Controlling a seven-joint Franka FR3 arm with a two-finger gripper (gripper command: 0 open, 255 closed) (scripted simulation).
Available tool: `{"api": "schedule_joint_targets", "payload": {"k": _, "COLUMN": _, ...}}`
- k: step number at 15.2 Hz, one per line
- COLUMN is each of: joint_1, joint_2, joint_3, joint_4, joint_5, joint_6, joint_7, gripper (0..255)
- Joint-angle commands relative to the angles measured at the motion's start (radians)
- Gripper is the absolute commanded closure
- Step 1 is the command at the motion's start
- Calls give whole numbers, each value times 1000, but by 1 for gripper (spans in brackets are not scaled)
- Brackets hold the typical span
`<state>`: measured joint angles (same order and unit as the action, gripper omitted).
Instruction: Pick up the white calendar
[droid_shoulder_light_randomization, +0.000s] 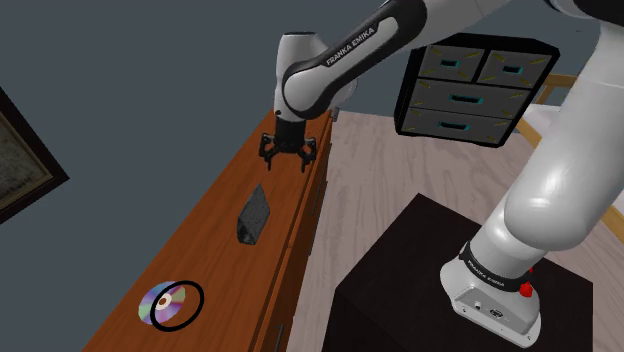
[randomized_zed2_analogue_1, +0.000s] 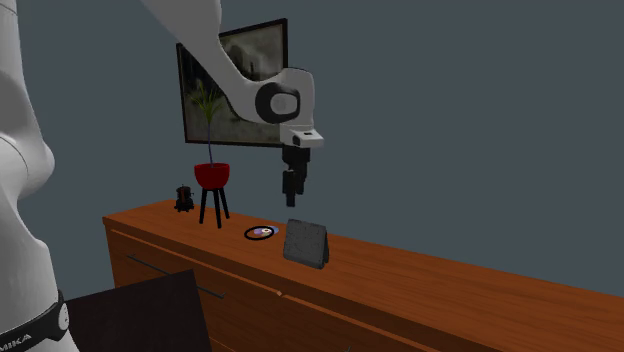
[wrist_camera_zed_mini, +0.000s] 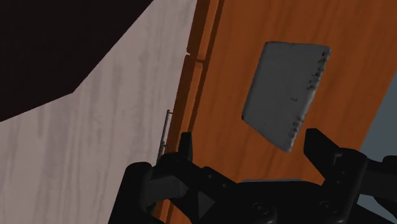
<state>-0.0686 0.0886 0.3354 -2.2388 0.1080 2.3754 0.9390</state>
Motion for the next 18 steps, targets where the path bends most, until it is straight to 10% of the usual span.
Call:
{"api": "schedule_joint_targets", "payload": {"k": 1, "joint_1": 8, "joint_2": 80, "joint_3": -5, "joint_4": 53, "joint_5": -29, "joint_6": 30, "joint_7": 75, "gripper": 0}}
{"api": "schedule_joint_targets", "payload": {"k": 10, "joint_1": 89, "joint_2": 437, "joint_3": -88, "joint_4": 352, "joint_5": -109, "joint_6": 105, "joint_7": 339, "gripper": 0}}
{"api": "schedule_joint_targets", "payload": {"k": 18, "joint_1": 103, "joint_2": 525, "joint_3": -105, "joint_4": 370, "joint_5": -122, "joint_6": 175, "joint_7": 347, "gripper": 0}}
